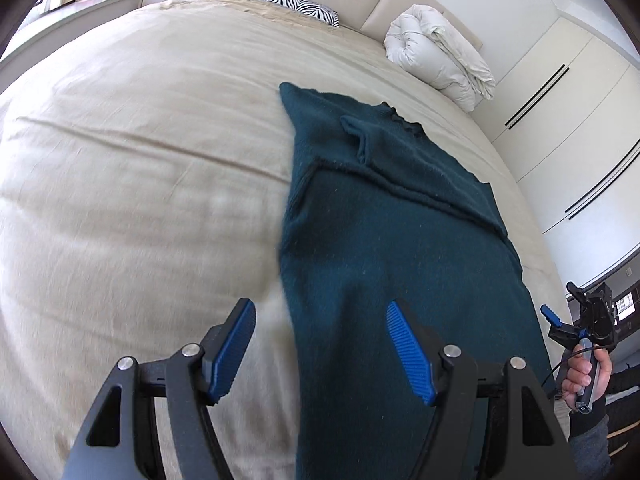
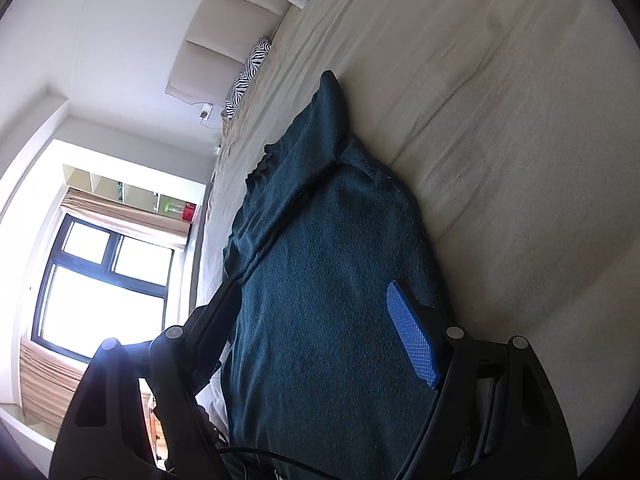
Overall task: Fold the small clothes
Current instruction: 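Move both grippers to the hem of the narrowed sweater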
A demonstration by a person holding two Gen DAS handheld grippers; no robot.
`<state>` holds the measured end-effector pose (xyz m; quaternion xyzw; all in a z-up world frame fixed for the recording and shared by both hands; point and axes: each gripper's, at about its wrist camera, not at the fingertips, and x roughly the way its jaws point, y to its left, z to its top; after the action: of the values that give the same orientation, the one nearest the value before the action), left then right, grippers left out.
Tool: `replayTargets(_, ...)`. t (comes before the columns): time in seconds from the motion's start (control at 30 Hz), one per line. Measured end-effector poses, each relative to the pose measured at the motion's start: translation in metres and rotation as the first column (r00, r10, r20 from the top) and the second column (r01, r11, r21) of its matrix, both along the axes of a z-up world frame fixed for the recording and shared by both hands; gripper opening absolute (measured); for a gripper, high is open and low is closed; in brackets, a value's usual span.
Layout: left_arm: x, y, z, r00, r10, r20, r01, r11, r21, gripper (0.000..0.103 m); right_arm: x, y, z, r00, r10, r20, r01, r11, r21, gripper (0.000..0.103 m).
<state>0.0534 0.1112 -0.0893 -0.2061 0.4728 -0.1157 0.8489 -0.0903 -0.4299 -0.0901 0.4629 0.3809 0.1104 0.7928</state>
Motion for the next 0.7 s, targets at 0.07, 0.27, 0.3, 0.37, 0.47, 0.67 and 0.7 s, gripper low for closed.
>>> replayTargets(0.07, -0.025, 0.005, -0.008, 1.000, 0.016, -0.016, -0.016, 1.000, -0.023, 0.071, -0.010, 0.005, 0.003, 1.000, -0.005, -0.005, 0.005, 0.999, -0.037, 0.075)
replayTargets(0.27, -0.065, 0.003, -0.011, 0.999, 0.009, -0.038, -0.011, 0.998, -0.064, 0.071, -0.042, 0.011, 0.012, 0.999, -0.007, -0.039, 0.002, 0.989, -0.151, 0.075)
replayTargets(0.3, -0.069, 0.002, -0.011, 0.999, 0.005, -0.043, -0.008, 0.998, -0.065, 0.070, -0.046, 0.011, 0.013, 0.999, -0.008, -0.045, 0.001, 0.986, -0.164, 0.075)
replayTargets(0.37, -0.075, -0.002, -0.011, 0.998, -0.011, -0.054, 0.009, 0.999, -0.051, 0.069, -0.055, 0.008, 0.015, 0.998, -0.014, -0.058, 0.004, 0.984, -0.180, 0.075)
replayTargets(0.47, -0.083, -0.010, -0.010, 0.996, -0.042, -0.085, 0.040, 0.999, -0.023, 0.066, -0.066, 0.005, 0.013, 0.997, -0.026, -0.074, 0.011, 0.981, -0.193, 0.075)
replayTargets(0.67, -0.102, -0.019, -0.016, 0.988, -0.063, -0.141, 0.062, 0.998, -0.014, 0.064, -0.092, 0.002, 0.003, 0.991, -0.018, -0.135, -0.014, 0.973, -0.232, 0.075)
replayTargets(0.7, -0.103, -0.019, -0.017, 0.988, -0.063, -0.144, 0.062, 0.998, -0.012, 0.064, -0.095, 0.001, 0.001, 0.990, -0.016, -0.138, -0.016, 0.973, -0.230, 0.075)
